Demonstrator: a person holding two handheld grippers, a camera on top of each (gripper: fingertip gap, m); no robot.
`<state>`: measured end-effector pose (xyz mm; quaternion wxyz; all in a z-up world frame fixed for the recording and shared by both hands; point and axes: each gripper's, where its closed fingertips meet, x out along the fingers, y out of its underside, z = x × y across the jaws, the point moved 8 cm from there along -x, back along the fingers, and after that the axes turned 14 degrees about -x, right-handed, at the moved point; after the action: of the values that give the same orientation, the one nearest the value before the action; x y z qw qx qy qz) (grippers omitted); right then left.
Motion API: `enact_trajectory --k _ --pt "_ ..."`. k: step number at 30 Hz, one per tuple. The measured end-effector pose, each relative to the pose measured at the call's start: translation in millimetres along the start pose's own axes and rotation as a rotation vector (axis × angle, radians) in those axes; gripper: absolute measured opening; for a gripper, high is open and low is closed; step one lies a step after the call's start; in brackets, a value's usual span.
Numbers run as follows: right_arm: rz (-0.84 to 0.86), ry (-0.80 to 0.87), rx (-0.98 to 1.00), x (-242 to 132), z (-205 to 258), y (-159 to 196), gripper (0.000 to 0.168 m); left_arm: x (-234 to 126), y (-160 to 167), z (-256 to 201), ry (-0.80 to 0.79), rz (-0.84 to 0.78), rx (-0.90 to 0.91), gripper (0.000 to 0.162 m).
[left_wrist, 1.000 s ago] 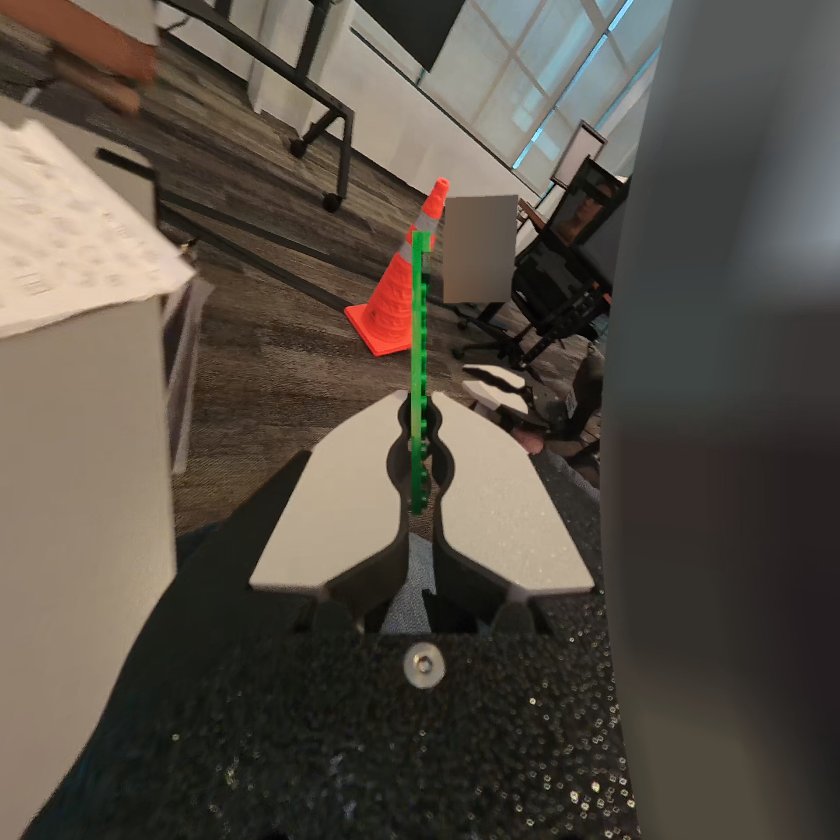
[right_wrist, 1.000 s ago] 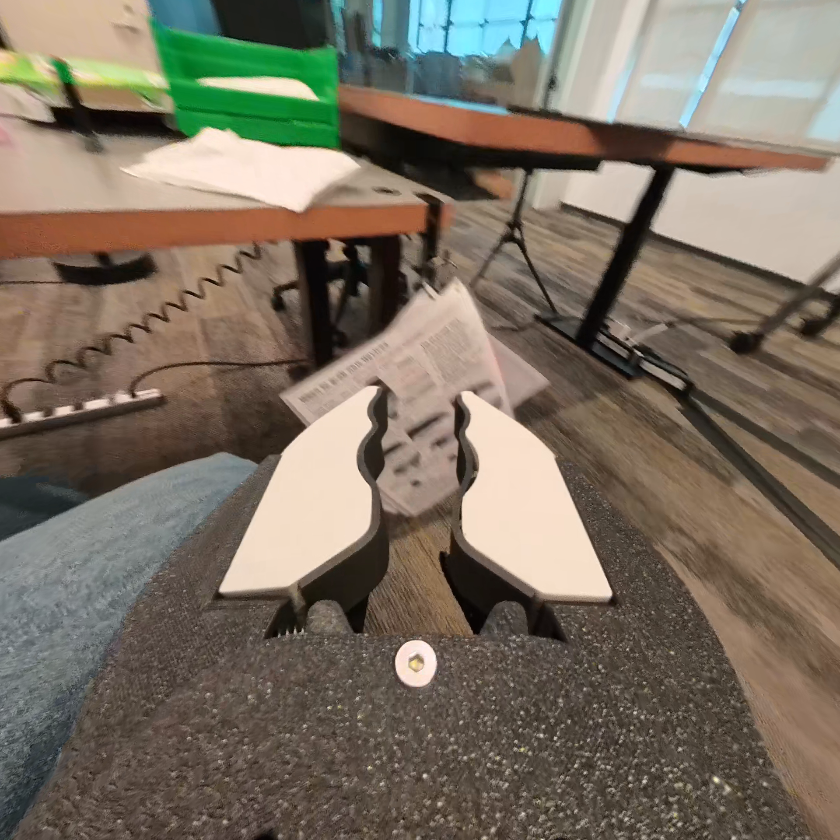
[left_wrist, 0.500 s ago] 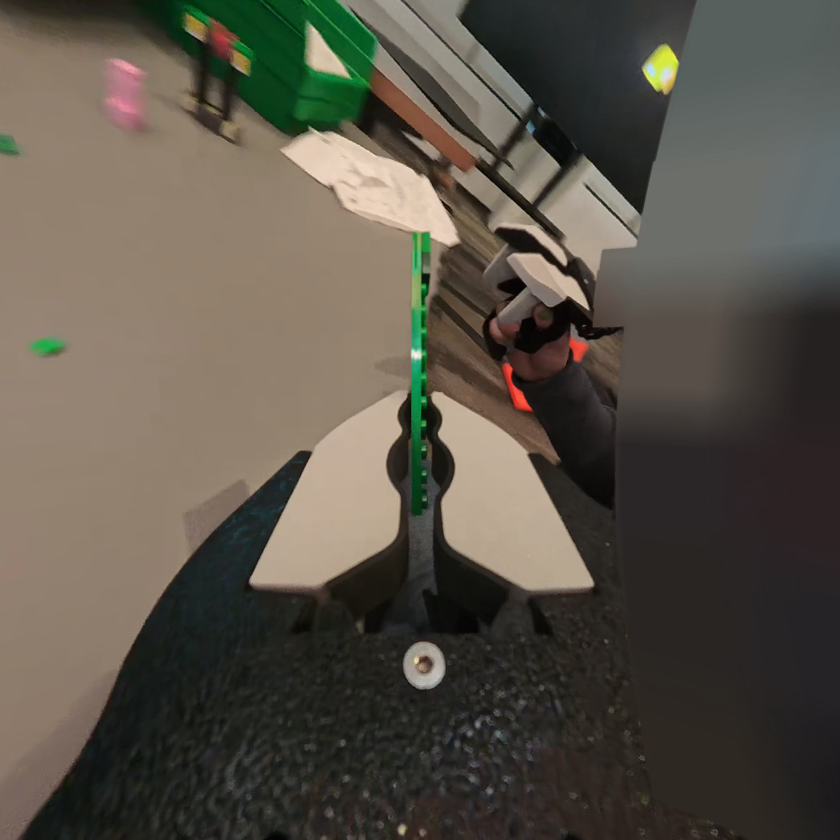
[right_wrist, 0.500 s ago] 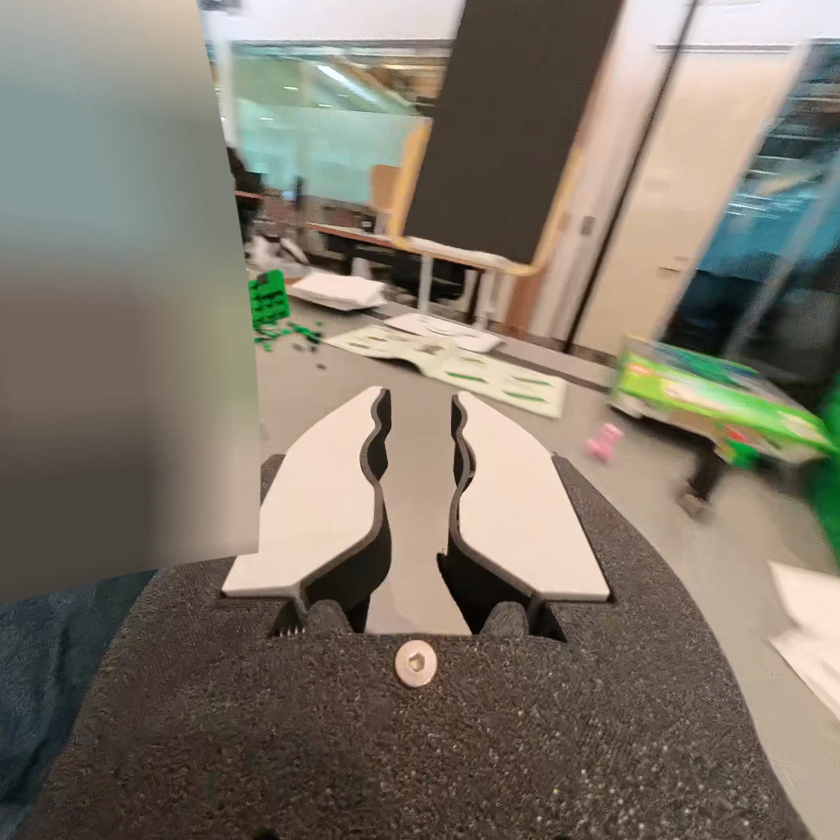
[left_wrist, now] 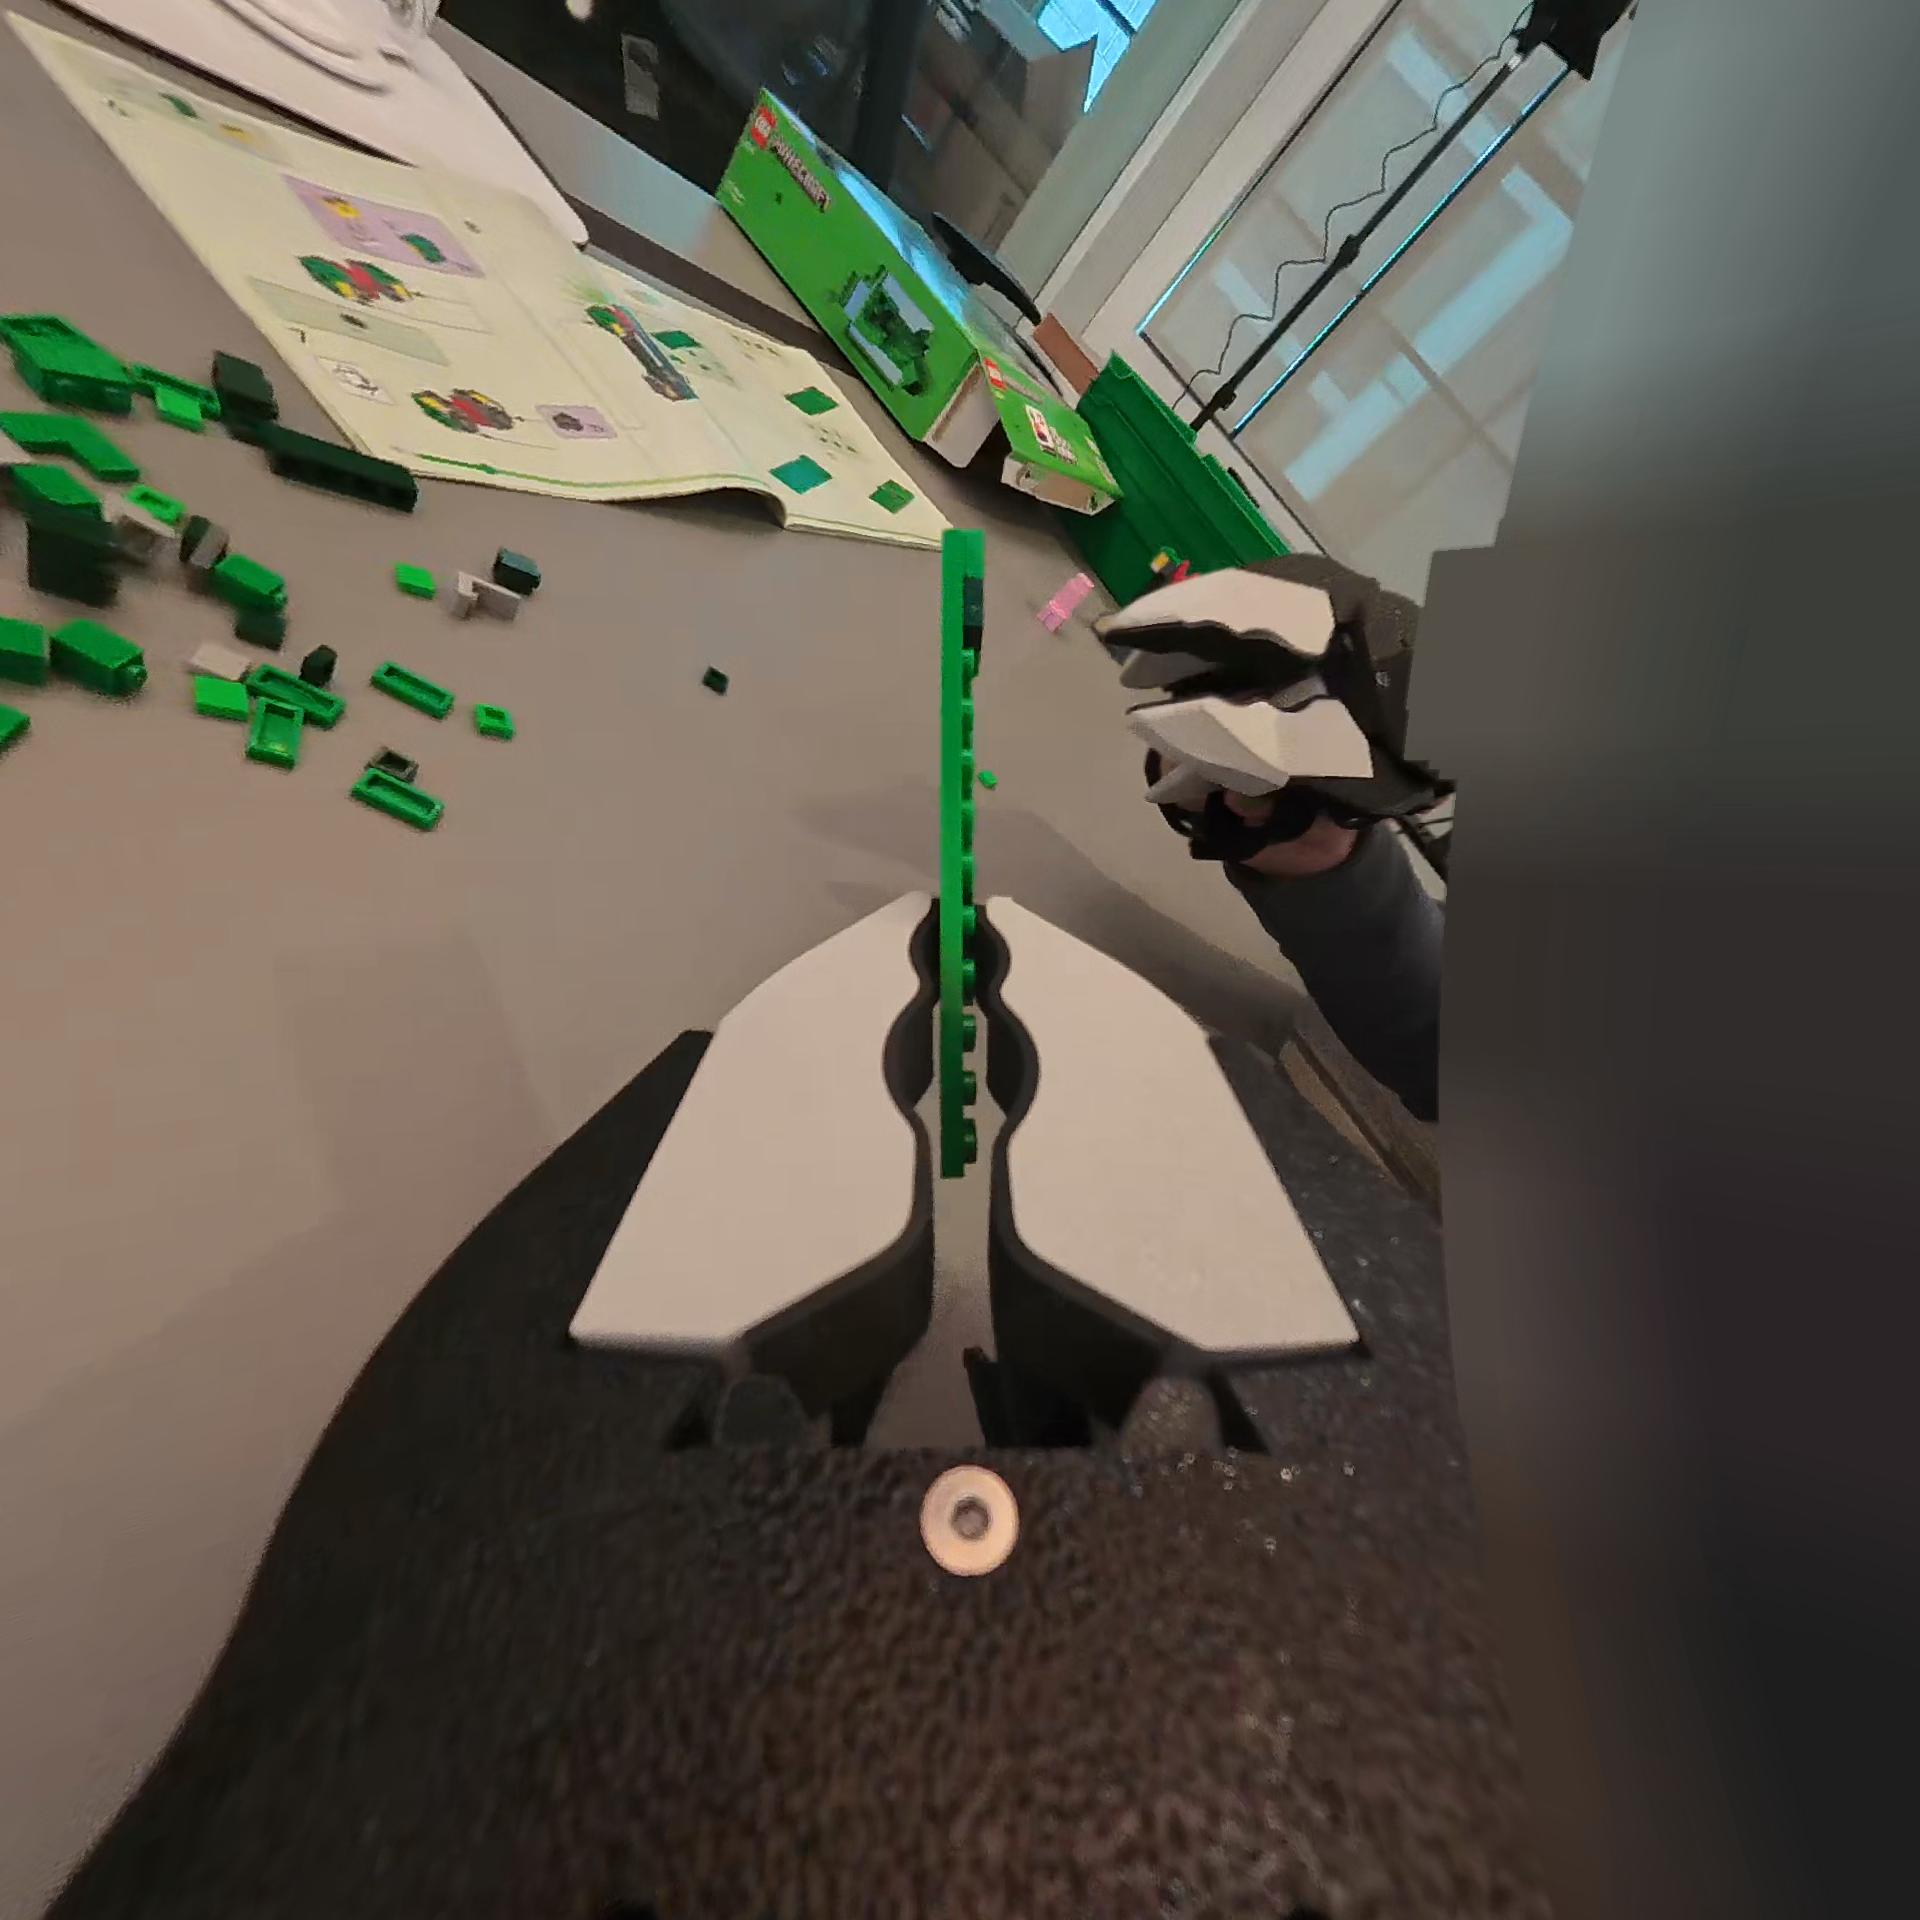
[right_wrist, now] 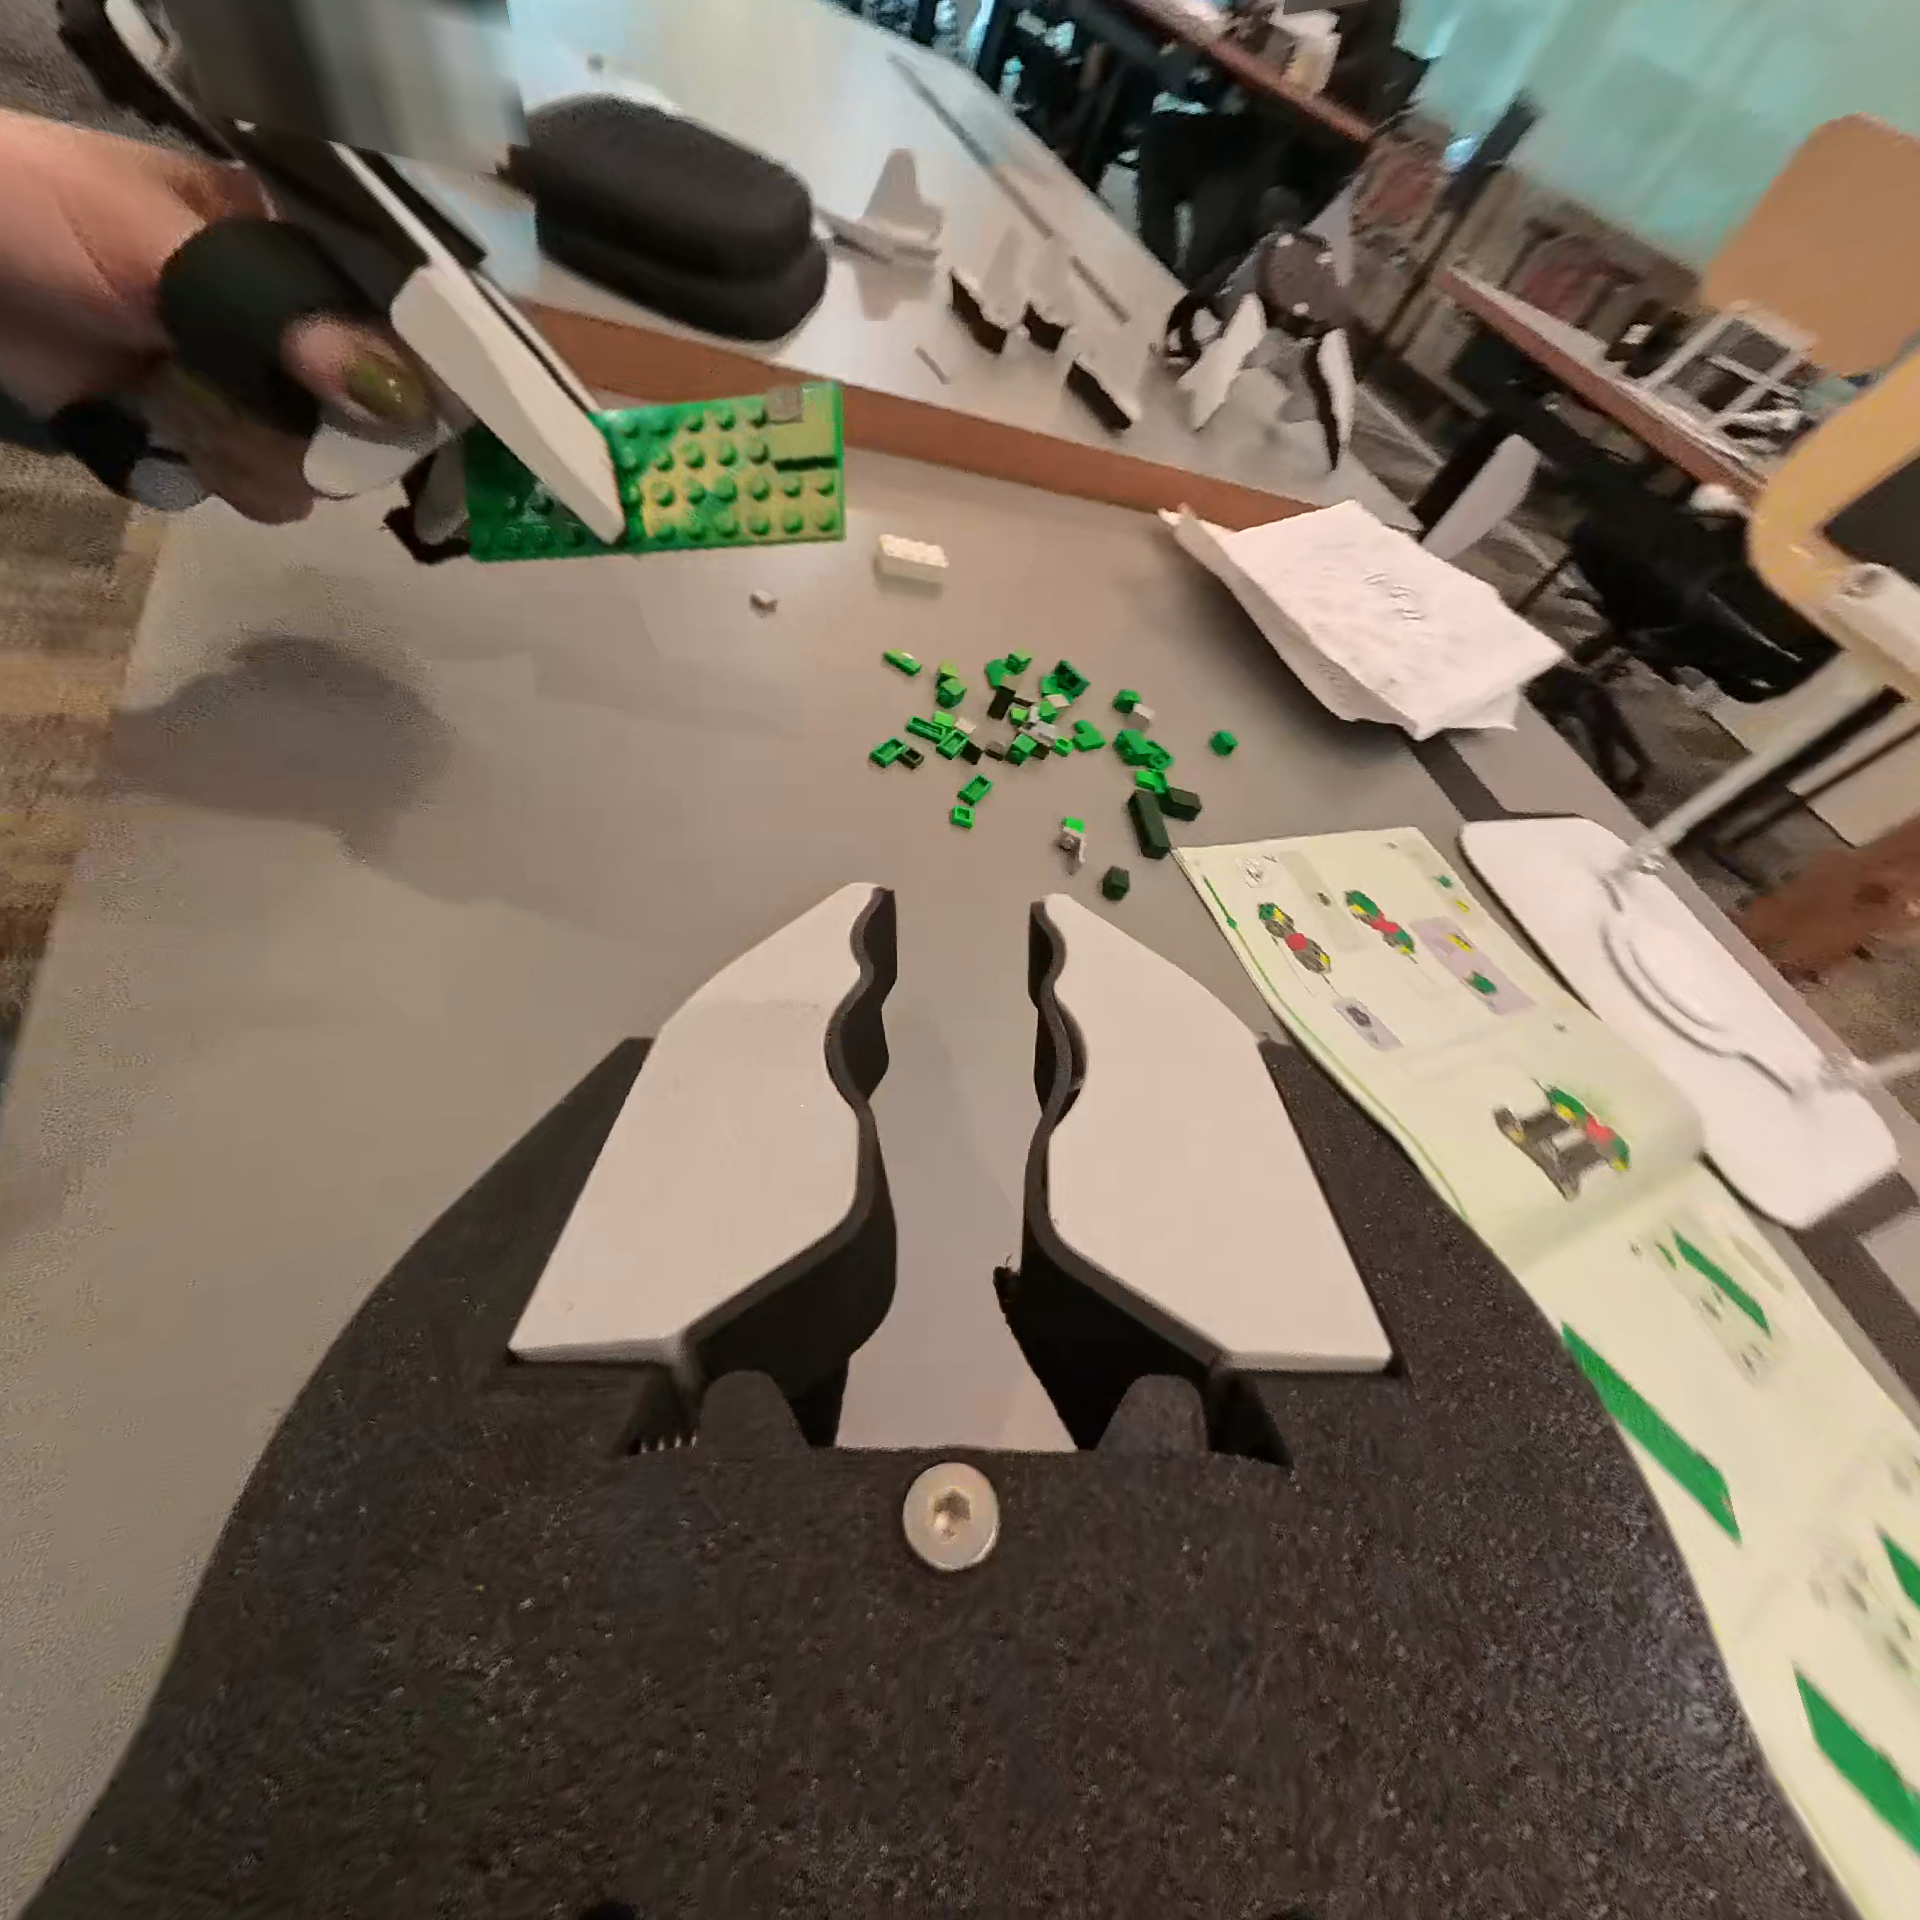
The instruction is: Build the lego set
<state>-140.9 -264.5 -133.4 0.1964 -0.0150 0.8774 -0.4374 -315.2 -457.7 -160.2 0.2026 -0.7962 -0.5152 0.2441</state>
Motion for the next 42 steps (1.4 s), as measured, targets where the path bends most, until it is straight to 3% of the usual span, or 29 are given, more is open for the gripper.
enact_trajectory --k 4,10,17,21,30,42 --pt "-0.018 -0.107 -0.041 39.7 -7.0 -0.1 0.022 2.2 1.0 9.9 -0.005 0.009 -0.018 0.004" --pt "-0.136 -0.355 -0.096 105.6 -5.5 -26.6 0.016 -42.9 2.0 18.0 -0.103 -0.043 -0.07 0.004" --pt "-0.1 -0.668 -0.207 210.0 2.0 -44.1 0.016 -81.3 11.0 27.9 -0.164 -0.046 -0.141 0.004" --pt "0.023 -0.787 -0.242 246.4 13.7 -42.1 0.017 -97.1 10.8 34.2 -0.175 -0.061 -0.161 0.004" --pt "0.095 -0.859 -0.241 276.1 19.0 -43.0 0.02 -116.1 5.2 49.4 -0.141 -0.077 -0.176 0.004" --pt "0.079 -0.922 -0.253 284.0 18.6 -46.0 0.007 -120.6 -1.4 65.6 -0.073 -0.084 -0.187 0.004"
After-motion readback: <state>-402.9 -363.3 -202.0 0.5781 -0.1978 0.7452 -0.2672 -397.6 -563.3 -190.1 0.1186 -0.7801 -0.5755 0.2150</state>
